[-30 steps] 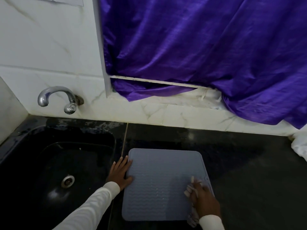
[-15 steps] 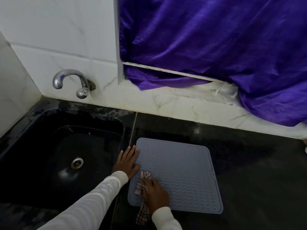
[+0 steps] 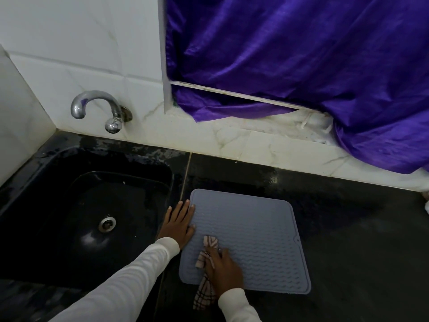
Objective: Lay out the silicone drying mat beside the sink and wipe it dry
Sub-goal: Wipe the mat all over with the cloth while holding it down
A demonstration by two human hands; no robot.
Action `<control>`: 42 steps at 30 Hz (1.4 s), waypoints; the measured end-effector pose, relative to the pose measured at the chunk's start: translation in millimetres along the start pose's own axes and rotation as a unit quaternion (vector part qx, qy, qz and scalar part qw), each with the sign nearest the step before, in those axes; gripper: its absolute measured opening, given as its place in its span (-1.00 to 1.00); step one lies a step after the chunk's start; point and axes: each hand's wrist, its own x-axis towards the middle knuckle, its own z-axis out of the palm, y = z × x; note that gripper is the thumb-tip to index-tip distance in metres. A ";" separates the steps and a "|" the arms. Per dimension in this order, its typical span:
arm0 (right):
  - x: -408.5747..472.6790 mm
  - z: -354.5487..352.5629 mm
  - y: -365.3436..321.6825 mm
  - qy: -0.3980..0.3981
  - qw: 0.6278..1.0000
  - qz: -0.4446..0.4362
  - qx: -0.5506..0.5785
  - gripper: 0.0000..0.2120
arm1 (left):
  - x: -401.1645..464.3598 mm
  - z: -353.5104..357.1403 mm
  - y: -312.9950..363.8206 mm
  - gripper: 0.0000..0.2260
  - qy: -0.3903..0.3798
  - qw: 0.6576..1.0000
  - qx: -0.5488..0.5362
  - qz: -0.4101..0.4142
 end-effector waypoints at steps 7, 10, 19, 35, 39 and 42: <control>-13.6 -27.4 63.5 0.017 0.995 0.099 0.030 -0.50 | 1.4 -1.9 2.7 -0.39 0.016 1.000 -0.006 0.003; -20.3 -40.2 95.0 0.032 0.990 0.127 0.044 -0.53 | 1.1 -0.6 3.8 -0.37 0.014 1.000 -0.002 0.001; -35.2 -66.5 186.6 0.052 0.972 0.214 0.088 -0.47 | 4.2 -2.5 3.7 -0.34 0.009 1.000 -0.023 0.000; -40.4 -78.0 227.0 0.097 0.955 0.229 0.163 -0.57 | 3.2 -4.5 14.0 -0.40 0.003 0.998 -0.040 -0.045; -28.0 -86.1 204.9 0.114 0.965 0.173 0.160 -0.63 | 1.2 -6.9 14.9 -0.35 0.005 0.998 -0.051 -0.046; -9.4 -96.1 167.7 0.116 0.976 0.103 0.151 -0.66 | 0.3 -8.2 16.0 -0.31 0.007 0.998 -0.047 -0.049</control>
